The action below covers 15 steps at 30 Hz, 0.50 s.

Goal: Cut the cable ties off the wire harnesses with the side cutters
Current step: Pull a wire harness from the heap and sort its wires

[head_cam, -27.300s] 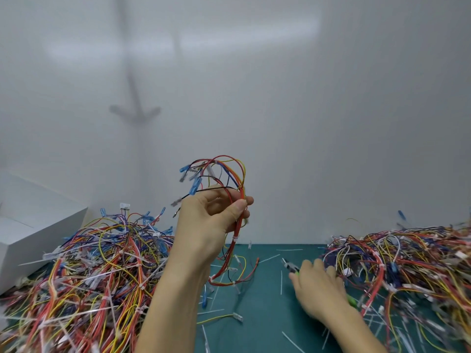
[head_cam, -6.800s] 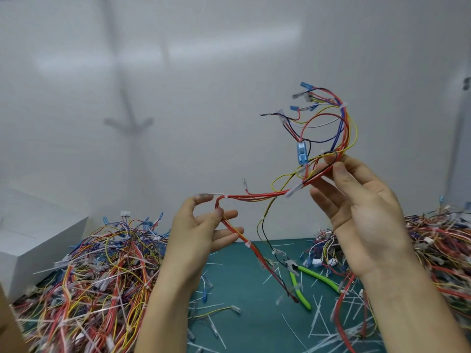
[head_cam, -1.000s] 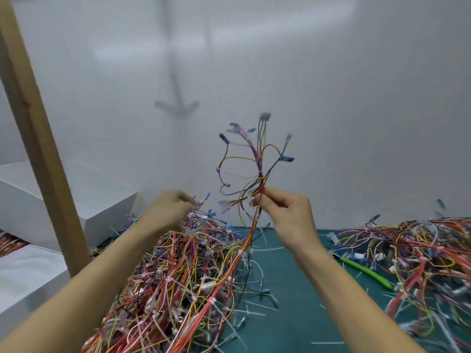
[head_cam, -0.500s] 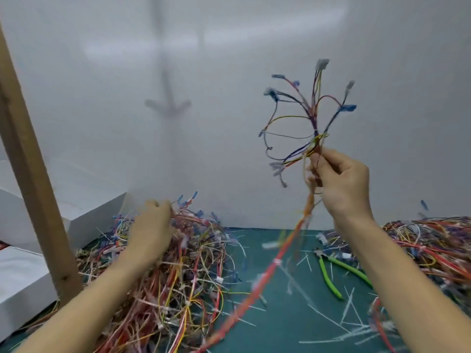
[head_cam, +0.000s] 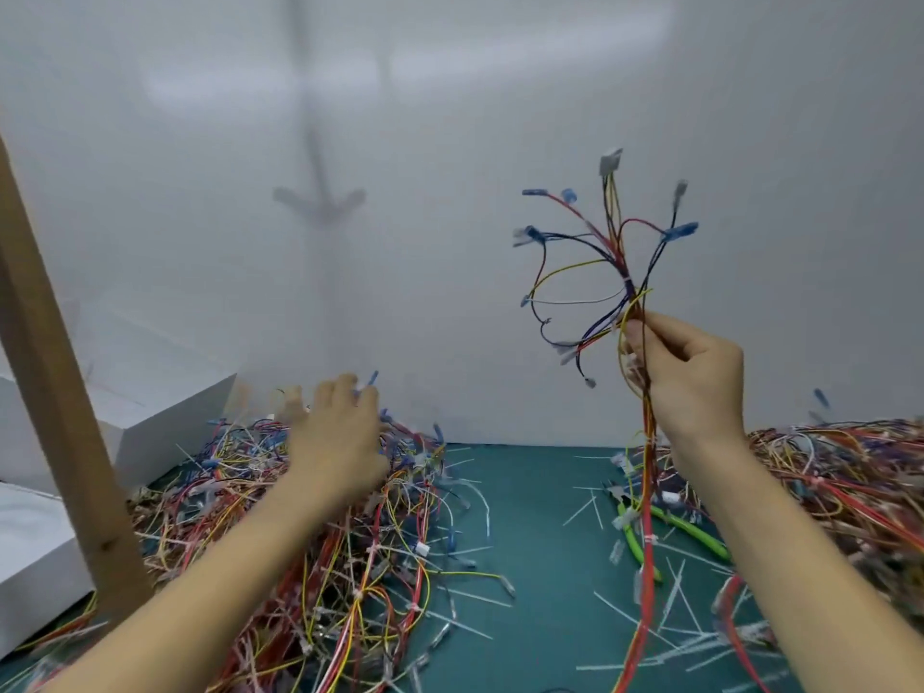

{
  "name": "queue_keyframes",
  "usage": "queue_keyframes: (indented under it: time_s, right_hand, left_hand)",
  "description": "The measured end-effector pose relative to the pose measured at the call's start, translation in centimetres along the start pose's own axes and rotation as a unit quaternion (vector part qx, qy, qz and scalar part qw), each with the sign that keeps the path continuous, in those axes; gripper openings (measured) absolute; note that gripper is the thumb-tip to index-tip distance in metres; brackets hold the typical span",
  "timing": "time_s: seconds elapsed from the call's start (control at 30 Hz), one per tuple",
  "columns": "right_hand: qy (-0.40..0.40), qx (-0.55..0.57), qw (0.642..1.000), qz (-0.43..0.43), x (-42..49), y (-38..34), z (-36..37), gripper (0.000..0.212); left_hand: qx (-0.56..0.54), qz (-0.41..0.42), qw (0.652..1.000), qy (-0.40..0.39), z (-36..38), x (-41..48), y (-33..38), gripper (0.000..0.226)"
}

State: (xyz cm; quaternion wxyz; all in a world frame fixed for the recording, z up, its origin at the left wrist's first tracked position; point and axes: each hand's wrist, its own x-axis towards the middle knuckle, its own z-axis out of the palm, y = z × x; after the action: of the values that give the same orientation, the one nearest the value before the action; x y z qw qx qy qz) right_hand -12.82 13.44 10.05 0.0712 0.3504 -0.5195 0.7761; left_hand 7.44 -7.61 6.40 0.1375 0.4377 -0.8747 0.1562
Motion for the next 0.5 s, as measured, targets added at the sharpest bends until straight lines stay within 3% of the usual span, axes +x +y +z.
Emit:
queue_keyframes:
  time_s: [0.1, 0.27, 0.4, 0.5]
  right_hand:
    - [-0.01, -0.004, 1.0, -0.012, -0.7, -0.1, 0.4, 0.033]
    - [0.002, 0.0, 1.0, 0.003, -1.5, 0.4, 0.7, 0.035]
    - [0.005, 0.011, 1.0, 0.013, -1.9, 0.5, 0.9, 0.035]
    - [0.011, 0.002, 1.0, 0.009, -2.1, 0.5, 0.7, 0.041]
  left_hand:
    - [0.052, 0.089, 0.99, -0.098, 0.2, -0.6, 3.7, 0.066]
    - [-0.064, 0.233, 0.955, -0.173, 2.4, -2.2, 9.8, 0.061]
    - [0.044, 0.221, 0.957, -0.183, 6.6, -2.3, 10.2, 0.064]
    - [0.054, 0.17, 0.964, -0.2, 8.7, -1.5, 7.6, 0.063]
